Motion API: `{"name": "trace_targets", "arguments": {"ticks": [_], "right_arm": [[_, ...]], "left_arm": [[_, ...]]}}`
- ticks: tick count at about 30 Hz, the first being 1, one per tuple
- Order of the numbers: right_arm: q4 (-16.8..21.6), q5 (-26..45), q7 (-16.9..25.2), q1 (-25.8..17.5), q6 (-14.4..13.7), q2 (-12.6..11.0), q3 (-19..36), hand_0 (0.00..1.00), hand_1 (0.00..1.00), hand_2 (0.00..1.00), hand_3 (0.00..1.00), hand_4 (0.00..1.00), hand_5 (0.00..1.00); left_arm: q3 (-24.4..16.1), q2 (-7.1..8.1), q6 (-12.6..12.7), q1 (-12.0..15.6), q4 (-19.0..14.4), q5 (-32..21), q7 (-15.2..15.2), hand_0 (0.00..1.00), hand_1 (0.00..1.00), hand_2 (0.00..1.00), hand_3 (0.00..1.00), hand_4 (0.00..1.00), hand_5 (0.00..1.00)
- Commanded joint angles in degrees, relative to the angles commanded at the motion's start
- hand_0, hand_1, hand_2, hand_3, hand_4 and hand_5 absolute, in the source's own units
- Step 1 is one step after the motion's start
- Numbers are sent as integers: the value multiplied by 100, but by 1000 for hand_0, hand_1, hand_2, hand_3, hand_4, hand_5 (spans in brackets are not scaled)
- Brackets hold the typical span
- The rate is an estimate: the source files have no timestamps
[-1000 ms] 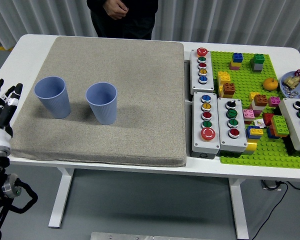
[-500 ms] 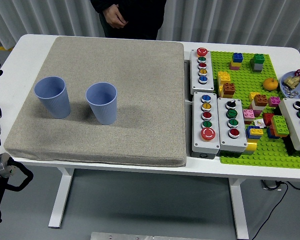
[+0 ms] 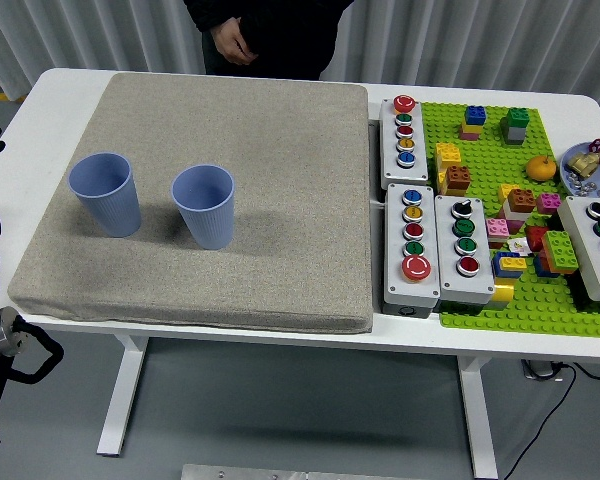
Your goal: Pick cup pour cup place
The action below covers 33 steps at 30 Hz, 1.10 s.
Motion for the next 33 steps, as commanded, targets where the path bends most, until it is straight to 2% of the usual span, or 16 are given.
{"name": "trace_targets", "arguments": {"ticks": [33], "right_arm": [[0,-10,5,-5,-3,5,17,741,708,726,645,215,416]], "left_arm": [[26,-2,33,29,0,-10,2,765,787,934,913,783,998]]}}
